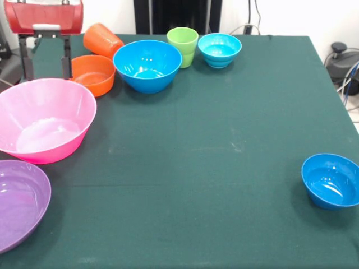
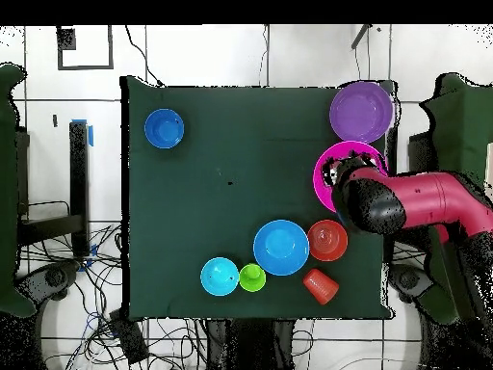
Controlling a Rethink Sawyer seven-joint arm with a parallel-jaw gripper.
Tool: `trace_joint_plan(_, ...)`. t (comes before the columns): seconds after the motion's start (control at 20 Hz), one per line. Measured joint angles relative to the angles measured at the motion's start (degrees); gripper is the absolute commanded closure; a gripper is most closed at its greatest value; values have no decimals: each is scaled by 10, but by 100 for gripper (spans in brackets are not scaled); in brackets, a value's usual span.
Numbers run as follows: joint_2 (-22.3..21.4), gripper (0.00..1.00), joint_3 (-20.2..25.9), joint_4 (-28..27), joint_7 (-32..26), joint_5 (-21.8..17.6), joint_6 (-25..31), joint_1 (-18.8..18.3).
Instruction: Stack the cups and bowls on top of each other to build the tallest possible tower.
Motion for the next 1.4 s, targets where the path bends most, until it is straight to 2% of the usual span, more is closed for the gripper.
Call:
trace_joint_plan(0.45, 45, 0, -21, -21, 0, -60, -93, 17)
trace_joint_plan(0.65, 56, 0, -31, -25, 0, -73, -113, 26)
trace_joint_plan(1.4, 60, 0, -74, -26, 0, -87, -124, 69)
